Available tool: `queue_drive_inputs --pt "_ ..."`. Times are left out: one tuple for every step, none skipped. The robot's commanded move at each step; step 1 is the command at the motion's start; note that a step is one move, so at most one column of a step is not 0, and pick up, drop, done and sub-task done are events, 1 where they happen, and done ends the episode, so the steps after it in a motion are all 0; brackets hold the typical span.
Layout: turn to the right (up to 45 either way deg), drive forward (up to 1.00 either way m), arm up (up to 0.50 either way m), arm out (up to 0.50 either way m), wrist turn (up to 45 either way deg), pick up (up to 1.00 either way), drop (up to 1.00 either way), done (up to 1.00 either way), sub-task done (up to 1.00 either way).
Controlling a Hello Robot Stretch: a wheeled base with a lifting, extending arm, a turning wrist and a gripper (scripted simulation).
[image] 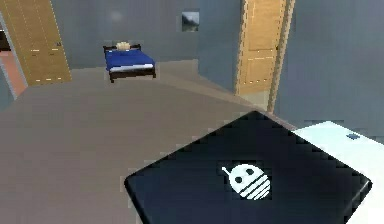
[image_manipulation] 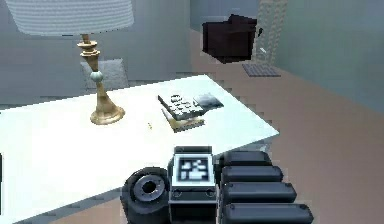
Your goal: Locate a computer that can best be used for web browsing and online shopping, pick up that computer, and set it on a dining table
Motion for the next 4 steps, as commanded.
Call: queue_drive_inputs --pt "45.0 0.0 0.0 0.0 0.0 0.0 0.0 0.0 0.0" --pt "21.0 0.0 0.0 0.0 0.0 0.0 0.0 0.0 0.0" --pt "0.0 0.3 0.0 0.0 0.0 0.0 0.0 0.0 0.0" --pt "-45.0 0.0 0.0 0.0 0.0 0.0 0.0 0.0 0.0"
